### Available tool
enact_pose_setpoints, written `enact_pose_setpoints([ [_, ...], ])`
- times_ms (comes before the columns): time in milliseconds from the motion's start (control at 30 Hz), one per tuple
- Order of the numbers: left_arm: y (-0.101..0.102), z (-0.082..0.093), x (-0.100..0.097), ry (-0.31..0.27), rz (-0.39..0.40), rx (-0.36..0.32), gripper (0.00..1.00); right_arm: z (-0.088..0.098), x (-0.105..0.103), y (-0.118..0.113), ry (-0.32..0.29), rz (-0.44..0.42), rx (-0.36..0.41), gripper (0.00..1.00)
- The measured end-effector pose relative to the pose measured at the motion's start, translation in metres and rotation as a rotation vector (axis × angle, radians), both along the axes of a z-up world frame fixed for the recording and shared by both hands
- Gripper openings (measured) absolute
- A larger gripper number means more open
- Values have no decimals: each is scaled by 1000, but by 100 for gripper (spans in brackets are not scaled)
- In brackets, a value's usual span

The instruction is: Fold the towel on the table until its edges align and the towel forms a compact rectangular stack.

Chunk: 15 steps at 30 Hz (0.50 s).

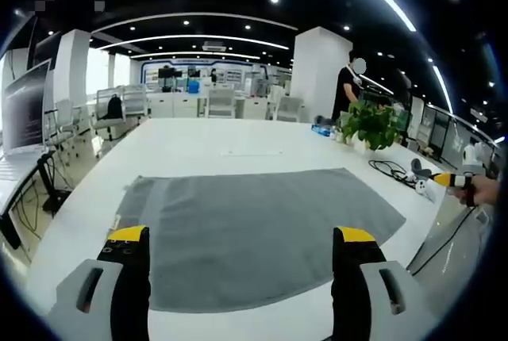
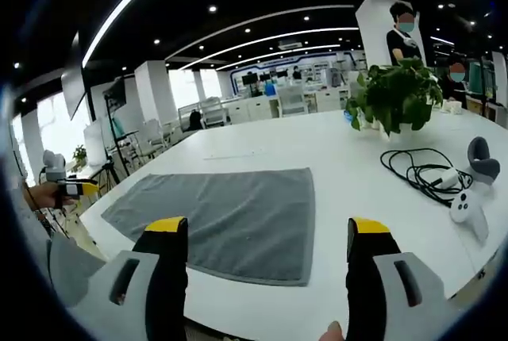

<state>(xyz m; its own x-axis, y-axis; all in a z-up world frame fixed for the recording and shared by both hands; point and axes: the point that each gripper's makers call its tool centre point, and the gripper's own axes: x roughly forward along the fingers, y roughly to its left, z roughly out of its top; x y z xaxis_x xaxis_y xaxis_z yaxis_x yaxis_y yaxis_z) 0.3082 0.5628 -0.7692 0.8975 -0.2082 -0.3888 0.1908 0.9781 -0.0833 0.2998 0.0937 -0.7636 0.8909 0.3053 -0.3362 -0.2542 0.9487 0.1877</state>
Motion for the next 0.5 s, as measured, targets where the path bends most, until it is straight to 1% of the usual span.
enact_pose_setpoints([
  [300, -1, -3, 1, 10, -7, 0, 98, 0, 1, 0, 2, -2, 10, 83],
  [500, -8, -3, 3, 10, -25, -3, 98, 1, 2, -1, -2, -11, 19, 83],
])
